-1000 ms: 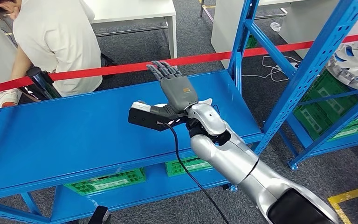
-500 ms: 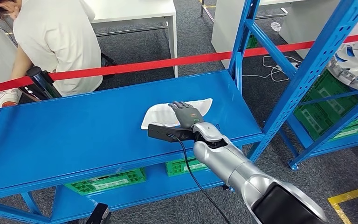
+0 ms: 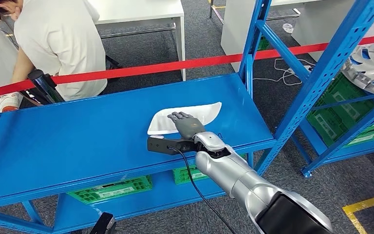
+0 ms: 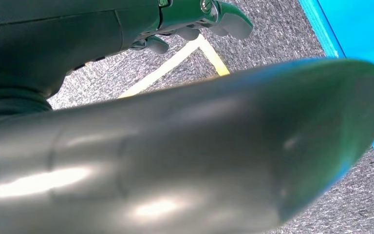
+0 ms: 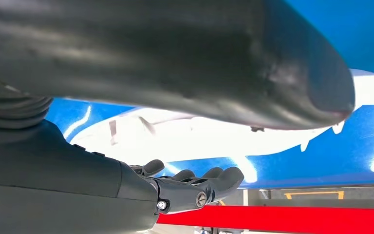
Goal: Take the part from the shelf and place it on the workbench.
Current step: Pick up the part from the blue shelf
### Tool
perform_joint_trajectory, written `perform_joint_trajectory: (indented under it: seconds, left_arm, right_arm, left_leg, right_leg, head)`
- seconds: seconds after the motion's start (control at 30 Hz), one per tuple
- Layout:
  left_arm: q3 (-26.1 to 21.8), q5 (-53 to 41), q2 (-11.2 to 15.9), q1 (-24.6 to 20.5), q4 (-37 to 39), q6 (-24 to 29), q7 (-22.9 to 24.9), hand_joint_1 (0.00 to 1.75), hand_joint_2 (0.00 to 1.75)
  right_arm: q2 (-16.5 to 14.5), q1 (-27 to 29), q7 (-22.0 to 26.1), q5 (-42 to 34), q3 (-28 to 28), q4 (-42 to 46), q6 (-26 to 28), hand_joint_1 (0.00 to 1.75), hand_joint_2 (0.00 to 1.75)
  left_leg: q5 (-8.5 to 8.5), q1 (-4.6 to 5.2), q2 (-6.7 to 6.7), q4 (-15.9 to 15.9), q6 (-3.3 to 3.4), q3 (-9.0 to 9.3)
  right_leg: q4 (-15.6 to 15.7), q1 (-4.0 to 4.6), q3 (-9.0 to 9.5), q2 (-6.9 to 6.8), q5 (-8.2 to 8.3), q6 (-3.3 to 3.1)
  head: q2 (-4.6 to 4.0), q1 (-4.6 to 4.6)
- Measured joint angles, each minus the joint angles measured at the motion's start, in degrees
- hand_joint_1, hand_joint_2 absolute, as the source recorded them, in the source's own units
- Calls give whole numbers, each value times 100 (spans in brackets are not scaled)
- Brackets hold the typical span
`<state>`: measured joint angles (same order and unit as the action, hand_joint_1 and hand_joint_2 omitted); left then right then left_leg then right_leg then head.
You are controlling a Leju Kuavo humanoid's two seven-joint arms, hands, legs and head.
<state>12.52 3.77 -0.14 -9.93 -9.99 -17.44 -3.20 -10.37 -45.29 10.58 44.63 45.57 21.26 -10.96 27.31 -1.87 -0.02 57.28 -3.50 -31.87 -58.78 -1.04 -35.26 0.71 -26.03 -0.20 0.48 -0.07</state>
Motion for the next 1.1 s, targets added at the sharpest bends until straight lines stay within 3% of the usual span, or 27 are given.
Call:
perform_joint_trajectory:
  seconds: [0.67, 0.83, 0.93, 1.0, 1.1]
  left_arm:
    - [0, 68, -96, 89, 0, 260, -128, 0, 0]
    - [0, 86, -106, 88, 0, 260, -125, 0, 0]
    - [0, 86, -113, 87, -1, 258, -134, 0, 0]
    - [0, 86, -136, 85, -2, 256, -137, 0, 0]
    - [-1, 87, -153, 86, -1, 257, -137, 0, 0]
  right_arm:
    - [-151, 28, 70, 167, 200, -40, 23, 0, 0]
    - [-155, 38, 29, 167, 237, -48, 21, 0, 0]
    - [-163, 41, 22, 167, 262, -49, 16, 0, 0]
    - [-167, 34, 24, 168, 270, -51, 17, 0, 0]
    - [-167, 37, 18, 169, 281, -54, 19, 0, 0]
  left_leg:
    - [17, 7, 1, 32, 25, -13]
    - [48, 24, 2, 90, 80, -46]
    - [59, 26, 8, 42, 186, -51]
    - [54, 1, 15, -14, 252, 35]
    - [74, -10, 20, -18, 285, 88]
  right_leg:
    - [8, -30, 1, -1, 5, 11]
    - [15, -47, 3, -1, 10, 65]
    - [-40, -53, 11, -4, 79, 144]
    - [-225, -49, -73, -22, 11, 177]
    - [-1126, -49, -578, -38, -411, 197]
  head:
    - [0, 0]
    - [0, 0]
    - [0, 0]
    - [0, 18]
    - [0, 57]
